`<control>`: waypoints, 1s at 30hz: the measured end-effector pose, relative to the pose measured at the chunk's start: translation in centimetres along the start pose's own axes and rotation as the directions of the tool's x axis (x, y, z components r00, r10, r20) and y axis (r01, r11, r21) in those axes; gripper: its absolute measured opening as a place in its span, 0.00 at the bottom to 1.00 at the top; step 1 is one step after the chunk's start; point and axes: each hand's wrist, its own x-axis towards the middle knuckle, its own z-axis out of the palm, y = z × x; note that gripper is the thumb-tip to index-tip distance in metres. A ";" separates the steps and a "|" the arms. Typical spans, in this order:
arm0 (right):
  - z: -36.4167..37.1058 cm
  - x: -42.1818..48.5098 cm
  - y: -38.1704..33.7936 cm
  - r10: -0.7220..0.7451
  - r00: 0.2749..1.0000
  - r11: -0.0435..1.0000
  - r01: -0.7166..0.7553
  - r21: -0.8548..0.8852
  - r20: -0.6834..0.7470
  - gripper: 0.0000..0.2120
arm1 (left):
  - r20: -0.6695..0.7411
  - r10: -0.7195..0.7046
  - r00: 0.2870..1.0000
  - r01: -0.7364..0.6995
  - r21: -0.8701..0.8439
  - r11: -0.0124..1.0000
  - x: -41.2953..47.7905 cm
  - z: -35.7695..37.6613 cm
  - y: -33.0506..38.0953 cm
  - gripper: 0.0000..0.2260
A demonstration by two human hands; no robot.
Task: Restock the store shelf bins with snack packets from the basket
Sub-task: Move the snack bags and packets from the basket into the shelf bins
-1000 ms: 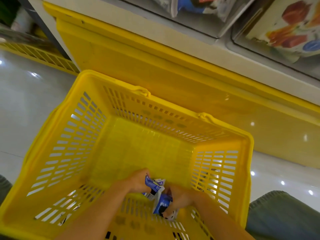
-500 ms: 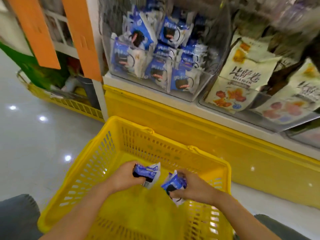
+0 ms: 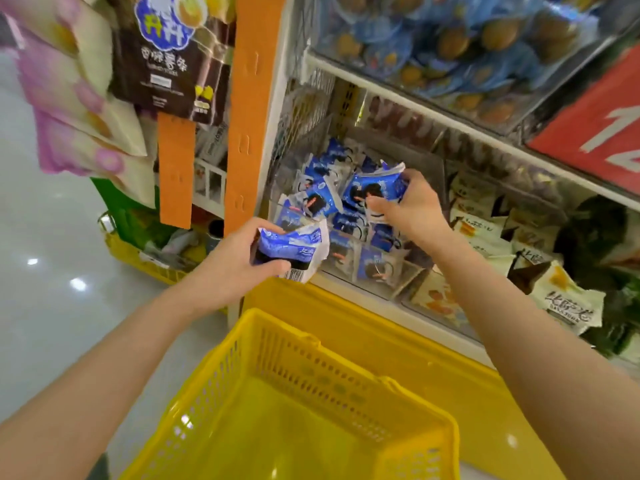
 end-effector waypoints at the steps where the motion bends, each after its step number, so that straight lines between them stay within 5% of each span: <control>1: 0.7 1.6 0.4 0.032 0.998 0.998 -0.030 -0.054 0.044 0.35 | -0.018 0.011 1.000 -0.011 -0.011 1.000 0.3 -0.3 0.3 0.17; 5: 3.6 4.7 1.9 0.016 0.959 0.954 0.070 -0.291 0.283 0.38 | -0.083 0.041 0.996 -0.046 -0.064 0.997 1.2 -1.5 1.2 0.16; 10: 3.7 4.7 2.0 -0.016 0.944 0.930 0.135 -0.342 0.328 0.39 | -0.069 0.032 0.997 -0.040 -0.128 0.991 2.4 -2.0 2.0 0.17; 15: -0.3 0.3 -1.3 -0.229 0.964 0.973 0.221 0.070 0.132 0.20 | 0.025 0.033 0.999 -0.030 -0.097 0.995 3.5 -0.9 3.4 0.18; 21: -2.3 -2.8 -3.4 -0.334 0.850 0.900 0.416 -0.130 0.407 0.33 | 0.183 0.068 0.981 -0.065 -0.020 0.998 5.6 1.5 5.6 0.17; 26: -3.3 -1.4 -1.8 -0.255 0.851 0.897 0.385 -0.216 0.459 0.29 | 0.289 0.061 0.956 -0.085 0.070 0.994 7.7 2.3 5.9 0.20; 30: -2.8 0.2 -0.5 -0.178 0.932 0.965 0.229 -0.131 0.316 0.22 | 0.217 0.104 0.971 -0.115 0.038 0.993 10.1 2.6 6.1 0.20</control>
